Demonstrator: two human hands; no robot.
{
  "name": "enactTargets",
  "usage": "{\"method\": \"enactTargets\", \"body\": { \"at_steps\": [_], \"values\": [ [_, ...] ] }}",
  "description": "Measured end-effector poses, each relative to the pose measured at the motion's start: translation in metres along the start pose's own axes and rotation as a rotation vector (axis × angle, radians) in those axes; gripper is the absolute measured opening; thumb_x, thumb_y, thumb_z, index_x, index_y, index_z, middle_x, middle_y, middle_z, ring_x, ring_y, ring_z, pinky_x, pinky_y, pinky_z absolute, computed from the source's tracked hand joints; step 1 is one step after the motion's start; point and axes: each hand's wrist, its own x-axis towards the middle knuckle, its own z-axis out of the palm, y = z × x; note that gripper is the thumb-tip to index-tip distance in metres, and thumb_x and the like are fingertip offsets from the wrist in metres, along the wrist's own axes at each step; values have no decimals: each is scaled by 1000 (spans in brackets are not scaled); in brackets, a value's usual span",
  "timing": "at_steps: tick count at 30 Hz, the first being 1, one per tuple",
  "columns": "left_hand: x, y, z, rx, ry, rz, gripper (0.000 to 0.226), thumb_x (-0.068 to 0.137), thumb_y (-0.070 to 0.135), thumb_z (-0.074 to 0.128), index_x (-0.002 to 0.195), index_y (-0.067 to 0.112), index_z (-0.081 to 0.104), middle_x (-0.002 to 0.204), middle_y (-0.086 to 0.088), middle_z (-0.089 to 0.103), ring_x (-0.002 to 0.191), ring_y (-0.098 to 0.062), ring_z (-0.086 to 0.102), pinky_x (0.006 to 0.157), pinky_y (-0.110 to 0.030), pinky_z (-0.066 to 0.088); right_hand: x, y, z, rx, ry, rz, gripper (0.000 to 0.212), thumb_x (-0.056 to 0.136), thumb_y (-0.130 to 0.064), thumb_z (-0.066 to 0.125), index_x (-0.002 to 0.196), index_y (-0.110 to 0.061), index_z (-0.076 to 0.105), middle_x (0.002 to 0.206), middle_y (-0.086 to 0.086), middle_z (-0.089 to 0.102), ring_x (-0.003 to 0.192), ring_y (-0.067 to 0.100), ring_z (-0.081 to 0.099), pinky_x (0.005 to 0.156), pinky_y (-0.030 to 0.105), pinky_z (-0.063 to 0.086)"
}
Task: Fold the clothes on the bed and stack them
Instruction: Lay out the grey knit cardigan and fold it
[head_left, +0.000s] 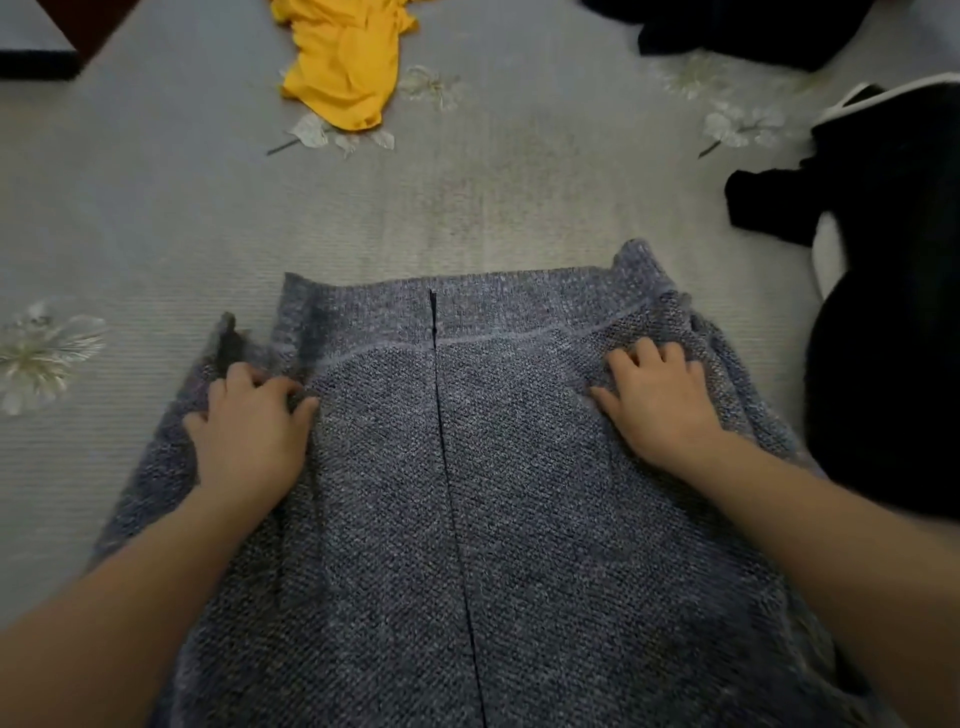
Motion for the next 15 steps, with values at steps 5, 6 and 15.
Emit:
{"method": "enactTargets", "body": {
  "at_steps": [5,6,15],
  "values": [
    [3,2,-16,-258,219,-59,22,89,35,62,98,18,72,120,-10,43,120,-32,34,99,-54,26,0,-3,-9,220,223,-29,14,100,-25,37,98,-17,49,97,4,52,92,25,49,88,45,34],
    [6,-1,-21,-312,290,-70,22,87,38,63,96,20,72,122,-9,42,121,-33,34,100,-54,25,-1,-2,-13,343,352,-14,13,100,-24,38,91,-18,46,87,2,49,81,24,47,82,43,34],
    [-8,28,-10,-192,-12,-101,44,99,38,39,143,29,38,134,-10,54,127,-32,40,108,-56,12,-10,-13,-5,346,86,-52,35,96,-21,45,131,-19,53,123,12,62,114,31,55,97,39,38]
  ]
}}
